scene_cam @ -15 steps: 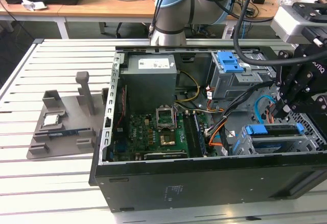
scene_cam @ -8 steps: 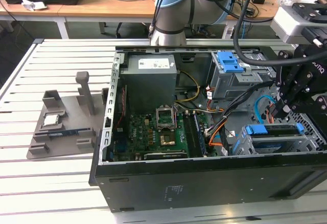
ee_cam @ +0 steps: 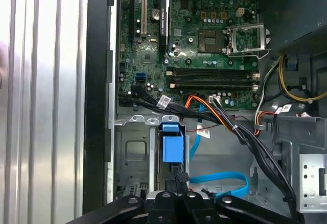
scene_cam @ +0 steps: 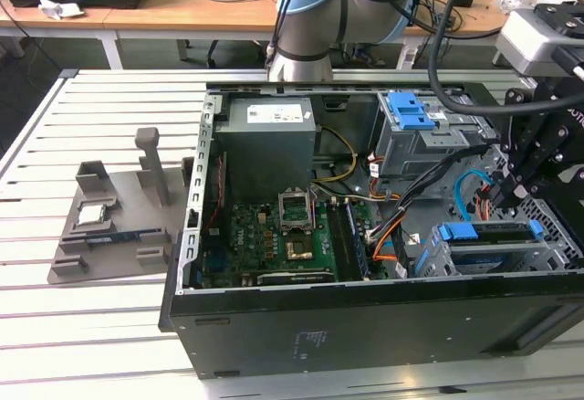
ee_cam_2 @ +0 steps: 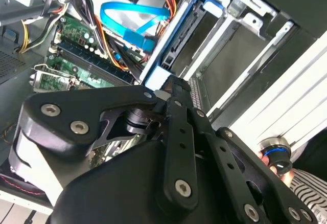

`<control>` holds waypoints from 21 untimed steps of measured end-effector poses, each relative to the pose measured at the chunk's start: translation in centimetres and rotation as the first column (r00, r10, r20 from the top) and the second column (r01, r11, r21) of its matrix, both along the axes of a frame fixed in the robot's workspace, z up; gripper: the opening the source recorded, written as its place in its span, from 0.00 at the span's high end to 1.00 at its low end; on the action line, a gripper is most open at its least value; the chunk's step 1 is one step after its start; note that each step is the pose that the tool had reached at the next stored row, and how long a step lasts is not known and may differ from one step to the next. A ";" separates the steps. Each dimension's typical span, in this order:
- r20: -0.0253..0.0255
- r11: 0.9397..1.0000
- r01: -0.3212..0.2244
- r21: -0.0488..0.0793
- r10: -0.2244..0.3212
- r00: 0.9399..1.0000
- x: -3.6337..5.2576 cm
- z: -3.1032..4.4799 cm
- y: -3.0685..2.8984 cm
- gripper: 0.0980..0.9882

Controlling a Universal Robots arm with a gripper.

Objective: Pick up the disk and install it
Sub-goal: 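Insert the first disk wire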

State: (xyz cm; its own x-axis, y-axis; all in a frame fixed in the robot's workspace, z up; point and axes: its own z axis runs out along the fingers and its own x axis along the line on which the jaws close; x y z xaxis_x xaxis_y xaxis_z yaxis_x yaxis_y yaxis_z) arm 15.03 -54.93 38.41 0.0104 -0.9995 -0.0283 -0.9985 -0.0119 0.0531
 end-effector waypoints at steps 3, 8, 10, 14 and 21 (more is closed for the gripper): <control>0.000 1.000 0.000 -0.002 0.000 1.000 0.68 0.00 0.23 0.99; -0.001 1.000 0.000 -0.003 0.000 1.000 2.63 0.00 0.66 0.99; -0.001 1.000 0.000 -0.003 0.000 1.000 3.26 0.01 0.72 0.99; -0.002 1.000 0.000 -0.003 0.000 1.000 3.75 -0.01 0.73 0.99; -0.003 1.000 0.000 -0.003 0.000 1.000 5.08 -0.03 0.92 0.99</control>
State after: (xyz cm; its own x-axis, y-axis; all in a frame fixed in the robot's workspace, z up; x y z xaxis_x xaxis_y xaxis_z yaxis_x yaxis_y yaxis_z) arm 20.12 -54.01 38.38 0.0102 -0.9996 -0.0255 -0.9984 -0.0117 0.0557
